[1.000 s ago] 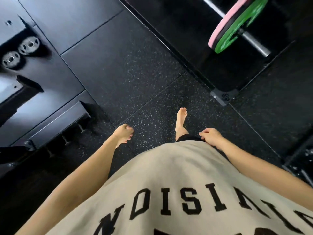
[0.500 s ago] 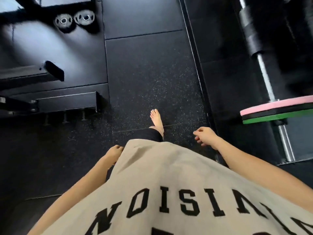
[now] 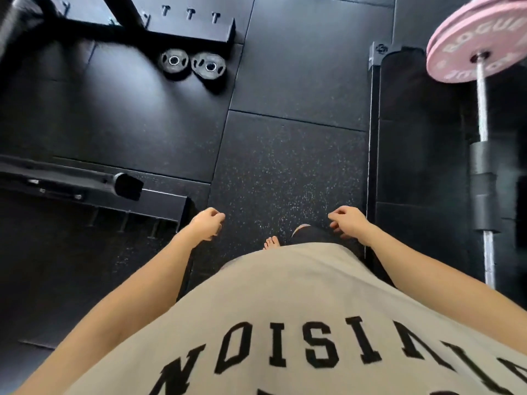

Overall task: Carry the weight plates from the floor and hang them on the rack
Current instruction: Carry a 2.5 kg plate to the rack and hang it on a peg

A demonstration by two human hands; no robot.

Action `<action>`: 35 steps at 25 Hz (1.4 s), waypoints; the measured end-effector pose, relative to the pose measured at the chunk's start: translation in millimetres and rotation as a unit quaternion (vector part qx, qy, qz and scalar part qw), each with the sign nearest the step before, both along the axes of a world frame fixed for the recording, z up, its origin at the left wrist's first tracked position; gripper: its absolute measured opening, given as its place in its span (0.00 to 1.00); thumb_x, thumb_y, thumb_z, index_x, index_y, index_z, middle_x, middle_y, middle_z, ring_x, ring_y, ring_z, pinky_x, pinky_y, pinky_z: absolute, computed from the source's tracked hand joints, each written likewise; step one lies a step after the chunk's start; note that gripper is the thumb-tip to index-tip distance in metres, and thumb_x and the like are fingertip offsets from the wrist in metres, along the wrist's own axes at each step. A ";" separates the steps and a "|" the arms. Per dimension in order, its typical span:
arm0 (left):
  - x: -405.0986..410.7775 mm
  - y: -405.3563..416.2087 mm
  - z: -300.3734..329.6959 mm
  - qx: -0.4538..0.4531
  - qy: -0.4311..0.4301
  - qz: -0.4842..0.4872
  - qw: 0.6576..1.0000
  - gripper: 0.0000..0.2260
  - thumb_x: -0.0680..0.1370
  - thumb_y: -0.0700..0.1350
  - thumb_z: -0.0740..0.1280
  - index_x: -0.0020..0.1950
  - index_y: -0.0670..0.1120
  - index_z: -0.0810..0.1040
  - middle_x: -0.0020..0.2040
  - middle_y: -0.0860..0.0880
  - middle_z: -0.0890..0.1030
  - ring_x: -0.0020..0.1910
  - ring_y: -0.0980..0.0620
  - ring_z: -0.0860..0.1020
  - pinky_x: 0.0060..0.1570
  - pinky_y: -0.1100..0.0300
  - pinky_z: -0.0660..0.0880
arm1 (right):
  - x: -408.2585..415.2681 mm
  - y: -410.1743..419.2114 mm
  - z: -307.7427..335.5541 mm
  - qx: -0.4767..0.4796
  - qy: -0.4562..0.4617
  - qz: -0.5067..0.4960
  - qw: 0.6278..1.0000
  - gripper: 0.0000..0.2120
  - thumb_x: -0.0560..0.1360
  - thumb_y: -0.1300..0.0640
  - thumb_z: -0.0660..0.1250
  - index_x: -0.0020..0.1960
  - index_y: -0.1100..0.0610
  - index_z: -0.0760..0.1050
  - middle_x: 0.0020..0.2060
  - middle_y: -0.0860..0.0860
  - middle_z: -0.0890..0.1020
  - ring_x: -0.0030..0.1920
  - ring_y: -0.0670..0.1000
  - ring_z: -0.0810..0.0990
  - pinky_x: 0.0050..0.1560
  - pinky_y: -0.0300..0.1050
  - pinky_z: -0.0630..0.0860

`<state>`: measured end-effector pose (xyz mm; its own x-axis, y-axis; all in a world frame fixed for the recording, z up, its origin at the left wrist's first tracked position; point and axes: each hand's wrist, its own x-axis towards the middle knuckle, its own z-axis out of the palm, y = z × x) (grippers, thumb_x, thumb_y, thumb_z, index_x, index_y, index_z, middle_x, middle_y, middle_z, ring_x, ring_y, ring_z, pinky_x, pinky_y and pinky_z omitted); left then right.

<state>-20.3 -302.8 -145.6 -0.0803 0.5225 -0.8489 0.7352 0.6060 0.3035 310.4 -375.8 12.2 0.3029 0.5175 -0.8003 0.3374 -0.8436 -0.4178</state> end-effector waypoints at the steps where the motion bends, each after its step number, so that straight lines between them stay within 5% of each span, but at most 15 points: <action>1: 4.4 25.3 140.8 0.052 -0.047 0.004 0.998 0.08 0.82 0.50 0.60 0.54 0.46 0.73 0.44 0.45 0.80 0.43 0.47 0.78 0.38 0.58 0.72 | 0.7 33.7 1.3 0.012 0.002 0.004 1.000 0.06 0.79 0.56 0.63 0.51 0.59 0.75 0.38 0.53 0.79 0.37 0.52 0.75 0.36 0.44 0.72; 2: -19.3 53.2 205.0 0.061 -0.060 0.000 0.996 0.08 0.83 0.49 0.59 0.55 0.46 0.74 0.46 0.45 0.79 0.44 0.48 0.77 0.38 0.58 0.72 | 2.6 61.3 -6.2 0.006 0.010 0.011 1.000 0.06 0.79 0.56 0.63 0.50 0.58 0.75 0.37 0.53 0.79 0.36 0.51 0.75 0.35 0.44 0.72; 7: 11.8 131.9 133.5 -0.038 -0.030 0.055 0.997 0.09 0.83 0.47 0.58 0.57 0.44 0.74 0.48 0.44 0.78 0.43 0.48 0.75 0.40 0.58 0.71 | 19.7 192.5 -29.7 -0.020 0.006 0.091 0.996 0.07 0.79 0.57 0.63 0.52 0.60 0.77 0.36 0.52 0.80 0.39 0.51 0.78 0.38 0.45 0.74; 10: 18.0 192.9 130.6 -0.039 0.008 0.072 0.997 0.10 0.83 0.48 0.59 0.56 0.43 0.74 0.52 0.43 0.80 0.45 0.46 0.76 0.44 0.55 0.73 | 37.1 278.3 -33.9 -0.034 -0.008 0.147 0.989 0.10 0.78 0.56 0.65 0.55 0.62 0.79 0.36 0.51 0.81 0.45 0.53 0.81 0.49 0.48 0.76; 14: 26.1 295.4 137.0 -0.011 0.027 0.087 0.996 0.12 0.82 0.49 0.60 0.57 0.42 0.76 0.57 0.41 0.80 0.52 0.41 0.79 0.43 0.55 0.73 | 47.6 411.6 -12.9 -0.031 -0.005 0.167 0.985 0.09 0.81 0.55 0.62 0.56 0.59 0.76 0.42 0.53 0.80 0.44 0.53 0.79 0.40 0.45 0.75; 17: 27.2 362.0 136.7 0.019 0.018 0.128 0.991 0.12 0.82 0.48 0.60 0.57 0.41 0.77 0.57 0.41 0.79 0.48 0.44 0.77 0.37 0.57 0.70 | 43.3 488.5 -5.3 -0.029 -0.003 0.192 0.981 0.08 0.81 0.55 0.61 0.57 0.58 0.74 0.43 0.54 0.79 0.43 0.52 0.77 0.40 0.43 0.75; 23: 5.1 499.9 106.3 -0.006 0.013 0.157 0.988 0.12 0.83 0.48 0.60 0.60 0.42 0.77 0.57 0.43 0.79 0.54 0.44 0.77 0.50 0.53 0.74 | 9.8 642.9 -21.7 -0.053 0.016 0.200 0.978 0.11 0.81 0.56 0.61 0.60 0.60 0.74 0.49 0.56 0.79 0.46 0.52 0.78 0.43 0.44 0.74; 27: -36.0 608.6 99.4 -0.028 0.015 0.127 0.991 0.11 0.82 0.49 0.60 0.58 0.44 0.77 0.58 0.43 0.80 0.55 0.45 0.77 0.57 0.50 0.74 | -25.0 748.9 -25.8 -0.075 0.006 0.174 0.982 0.11 0.81 0.55 0.61 0.60 0.59 0.74 0.50 0.57 0.80 0.47 0.53 0.79 0.44 0.46 0.76; 35: -100.1 812.8 77.6 -0.064 0.010 0.050 0.997 0.12 0.82 0.51 0.59 0.59 0.45 0.75 0.56 0.43 0.81 0.55 0.42 0.79 0.55 0.50 0.75 | -90.3 938.5 -56.2 -0.091 0.008 0.138 0.986 0.08 0.81 0.55 0.61 0.53 0.58 0.75 0.43 0.56 0.80 0.41 0.53 0.77 0.41 0.47 0.74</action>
